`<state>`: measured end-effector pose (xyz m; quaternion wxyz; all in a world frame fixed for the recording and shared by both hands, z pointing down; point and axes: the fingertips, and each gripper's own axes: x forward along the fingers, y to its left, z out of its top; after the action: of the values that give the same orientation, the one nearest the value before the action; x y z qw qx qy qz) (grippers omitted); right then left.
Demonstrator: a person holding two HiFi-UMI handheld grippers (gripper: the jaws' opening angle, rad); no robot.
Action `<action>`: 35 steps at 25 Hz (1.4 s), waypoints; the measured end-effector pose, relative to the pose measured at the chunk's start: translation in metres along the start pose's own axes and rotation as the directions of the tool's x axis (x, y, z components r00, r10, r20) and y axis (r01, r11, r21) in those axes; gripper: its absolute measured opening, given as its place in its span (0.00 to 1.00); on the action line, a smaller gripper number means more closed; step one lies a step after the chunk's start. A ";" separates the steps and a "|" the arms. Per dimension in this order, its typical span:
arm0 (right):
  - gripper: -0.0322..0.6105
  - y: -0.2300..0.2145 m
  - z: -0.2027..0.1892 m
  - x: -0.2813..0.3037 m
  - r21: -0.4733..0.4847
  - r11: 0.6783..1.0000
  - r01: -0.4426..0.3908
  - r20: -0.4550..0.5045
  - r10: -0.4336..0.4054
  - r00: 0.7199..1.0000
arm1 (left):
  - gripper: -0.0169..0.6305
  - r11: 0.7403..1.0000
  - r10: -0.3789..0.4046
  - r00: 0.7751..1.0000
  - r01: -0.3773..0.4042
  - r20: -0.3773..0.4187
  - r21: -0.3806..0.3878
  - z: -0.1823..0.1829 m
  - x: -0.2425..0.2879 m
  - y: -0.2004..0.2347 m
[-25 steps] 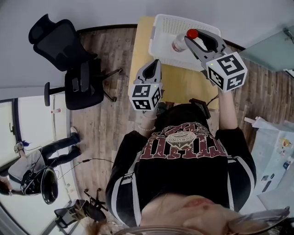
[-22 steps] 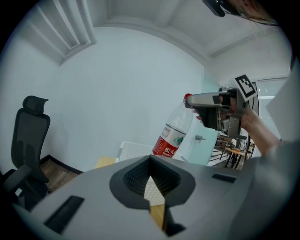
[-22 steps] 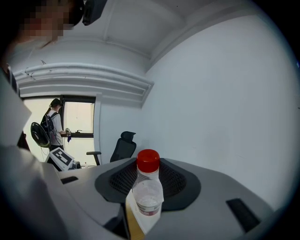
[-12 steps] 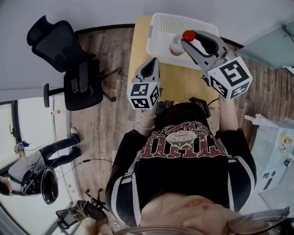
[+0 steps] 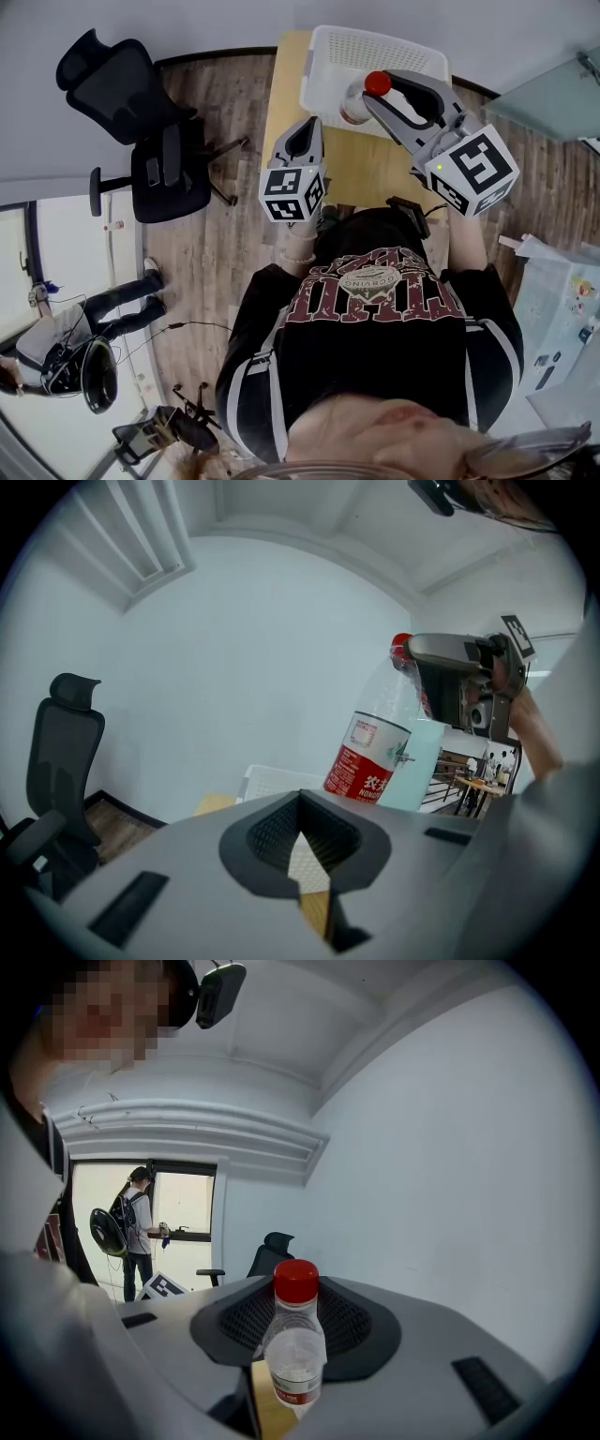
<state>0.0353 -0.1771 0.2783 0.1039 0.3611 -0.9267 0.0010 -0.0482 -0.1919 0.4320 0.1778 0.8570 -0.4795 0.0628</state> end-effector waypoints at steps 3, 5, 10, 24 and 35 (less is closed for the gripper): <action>0.29 0.005 -0.004 0.000 0.006 1.000 -0.023 -0.001 0.023 1.000 | 0.09 1.000 0.002 1.000 -0.002 -0.001 -0.001 -0.001 0.002 0.000; 0.29 0.007 -0.006 0.000 0.012 0.999 -0.032 -0.005 0.032 0.999 | 0.09 1.000 0.005 1.000 -0.005 -0.002 -0.002 -0.002 0.003 0.001; 0.29 0.008 -0.012 0.002 0.018 0.999 -0.051 -0.027 0.052 0.998 | 0.09 1.000 0.008 1.000 -0.008 -0.006 -0.002 0.002 0.007 0.001; 0.29 0.028 -0.034 -0.005 0.048 0.992 -0.121 -0.036 0.122 0.992 | 0.09 1.000 -0.001 1.000 0.001 -0.015 0.009 -0.002 0.008 -0.010; 0.29 0.034 -0.066 0.016 0.054 0.991 -0.124 -0.095 0.128 0.987 | 0.09 1.000 -0.002 1.000 0.002 -0.031 0.005 -0.007 0.011 0.004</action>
<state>0.0139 -0.1573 0.3484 0.1403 0.3038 -0.9411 0.0478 -0.0451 -0.1997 0.4422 0.1830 0.8568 -0.4758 0.0770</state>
